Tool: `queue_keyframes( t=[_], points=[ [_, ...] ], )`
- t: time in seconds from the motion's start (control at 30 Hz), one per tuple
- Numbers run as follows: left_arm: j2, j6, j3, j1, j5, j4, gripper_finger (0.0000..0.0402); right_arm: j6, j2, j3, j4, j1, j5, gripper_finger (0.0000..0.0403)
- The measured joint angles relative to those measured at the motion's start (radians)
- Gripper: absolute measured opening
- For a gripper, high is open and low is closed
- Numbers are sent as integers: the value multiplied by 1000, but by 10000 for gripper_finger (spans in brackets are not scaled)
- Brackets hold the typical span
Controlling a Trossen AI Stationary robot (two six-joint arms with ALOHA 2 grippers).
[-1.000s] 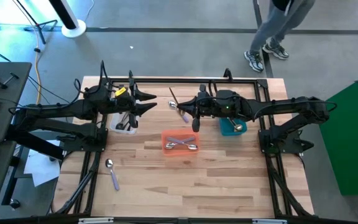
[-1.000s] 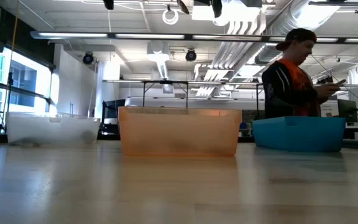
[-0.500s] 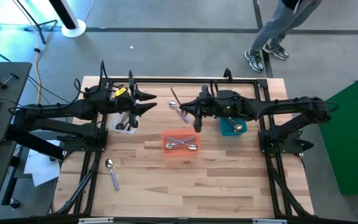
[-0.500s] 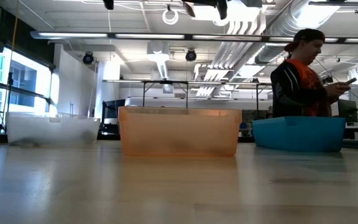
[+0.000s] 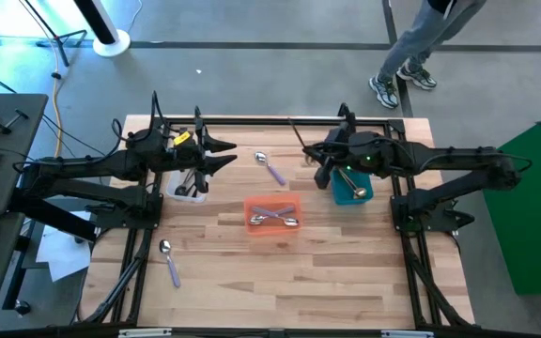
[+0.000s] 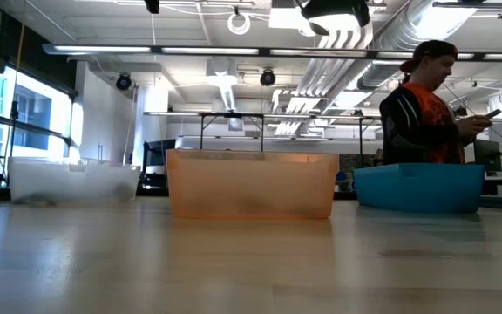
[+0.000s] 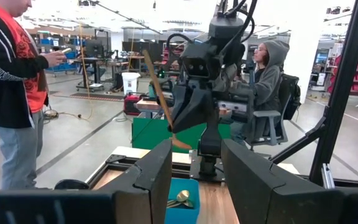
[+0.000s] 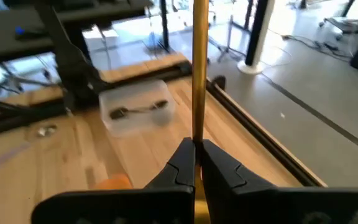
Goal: Sort silverware by color (type)
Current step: Put the gold spoon into the blue bin
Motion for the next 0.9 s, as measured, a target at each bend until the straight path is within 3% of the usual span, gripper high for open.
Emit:
queue_keyframes(
  t=[0.2, 0.33, 0.43, 0.67, 0.8, 0.9],
  points=[
    [0, 0, 0, 0, -12, 0, 131, 20, -25, 0, -58, 2, 24, 0],
    [0, -1, 0, 0, -41, 0, 131, 107, -74, -6, -207, 3, 121, 0],
    [0, -1, 0, 0, -52, 0, 131, 208, -157, -94, -263, 2, 179, 0],
    [0, 0, 0, 0, -53, 1, 131, 497, -346, -376, -314, 0, 173, 0],
    [0, -1, 0, 0, -56, 1, 131, 636, -362, -460, -338, -7, 134, 0],
    [0, -1, 0, 0, -56, 1, 131, 677, -343, -480, -373, -49, 41, 0]
  ],
)
